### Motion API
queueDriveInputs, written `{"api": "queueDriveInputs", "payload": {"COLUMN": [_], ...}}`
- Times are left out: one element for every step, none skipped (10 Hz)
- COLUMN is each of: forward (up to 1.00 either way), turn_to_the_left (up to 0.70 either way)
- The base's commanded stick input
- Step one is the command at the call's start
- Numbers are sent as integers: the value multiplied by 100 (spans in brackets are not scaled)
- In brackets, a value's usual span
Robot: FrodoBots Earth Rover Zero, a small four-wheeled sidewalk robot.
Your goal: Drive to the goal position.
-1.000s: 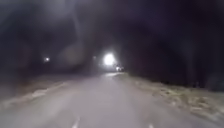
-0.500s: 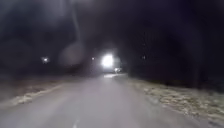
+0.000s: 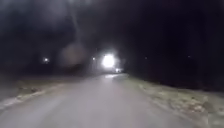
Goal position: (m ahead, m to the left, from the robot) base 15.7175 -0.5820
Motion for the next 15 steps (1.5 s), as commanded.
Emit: {"api": "queueDriveInputs", "payload": {"forward": [85,85,85,85,85,85,85,85,85,85,85,85,85,85,85], "turn_to_the_left": [0,0,0,0,0,0,0,0,0,0,0,0,1,13,34]}}
